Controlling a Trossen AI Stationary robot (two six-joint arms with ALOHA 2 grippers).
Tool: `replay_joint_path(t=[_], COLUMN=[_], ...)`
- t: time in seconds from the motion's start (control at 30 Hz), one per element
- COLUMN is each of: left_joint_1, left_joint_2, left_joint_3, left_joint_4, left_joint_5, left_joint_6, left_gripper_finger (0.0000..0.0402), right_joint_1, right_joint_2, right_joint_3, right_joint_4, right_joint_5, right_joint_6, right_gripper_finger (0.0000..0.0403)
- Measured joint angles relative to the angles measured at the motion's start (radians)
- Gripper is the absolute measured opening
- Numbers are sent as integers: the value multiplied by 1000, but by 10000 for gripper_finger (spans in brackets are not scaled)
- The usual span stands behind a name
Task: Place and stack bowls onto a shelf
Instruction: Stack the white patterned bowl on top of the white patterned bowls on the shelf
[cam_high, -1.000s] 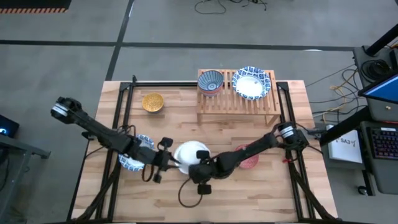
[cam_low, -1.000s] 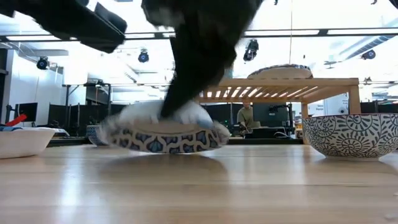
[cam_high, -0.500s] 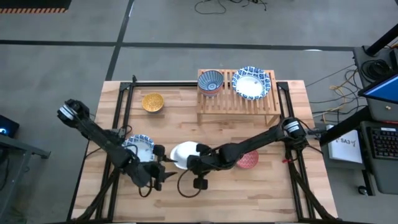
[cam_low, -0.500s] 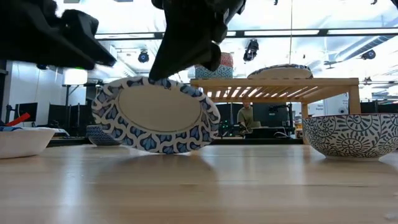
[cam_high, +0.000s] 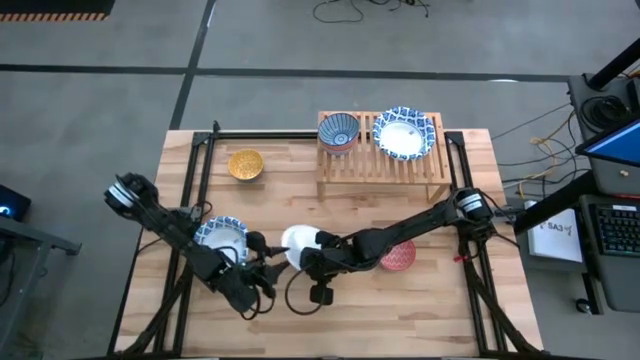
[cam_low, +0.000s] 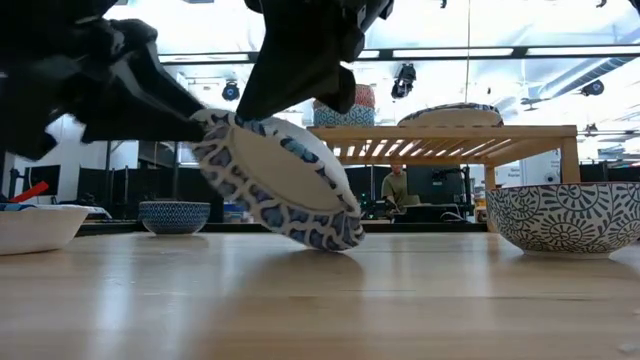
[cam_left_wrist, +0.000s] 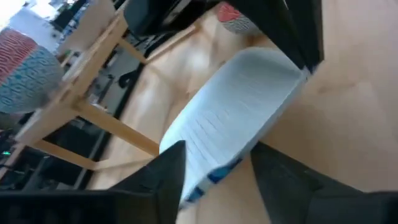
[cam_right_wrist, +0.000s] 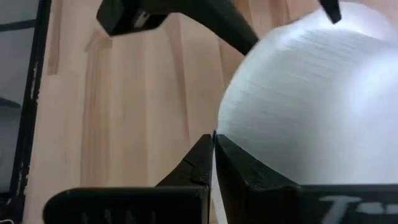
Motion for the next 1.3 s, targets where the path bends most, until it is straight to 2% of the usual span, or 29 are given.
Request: replay_joint_path(t=[0.07,0.17,0.23,0.47,0.63,0.73,0.83,0.97,1.13,1.3], left_joint_1=[8,18,24,46,84,109,139,194,230,239], left_joint_2=[9,25,22,-2,-3,-3,-5,-12,-13,-14], left_joint_3=[31,66,89,211,333,367,381,384,384,384], left_joint_4=[-27,-90,-124,-345,-603,-693,-717,-723,-723,-719], left_joint_5=[-9,-7,5,70,192,226,250,355,362,364], left_joint_6=[1,3,-14,-119,-246,-309,-365,-420,-403,-380], left_gripper_finger=[123,39,13,1,0,0,0,0,0,0], right_joint_1=[0,0,0,0,0,0,9,45,95,126], right_joint_2=[0,0,0,-53,-127,-175,-216,-244,-235,-188], right_joint_3=[0,0,1,1,1,1,1,-9,-34,-48], right_joint_4=[10,42,51,6,-58,-107,-173,-232,-231,-292], right_joint_5=[0,1,-1,7,125,204,288,393,441,626], right_joint_6=[0,0,7,-2,-14,-14,-14,-15,-80,-121], right_gripper_finger=[8,9,10,50,103,135,161,180,184,185])
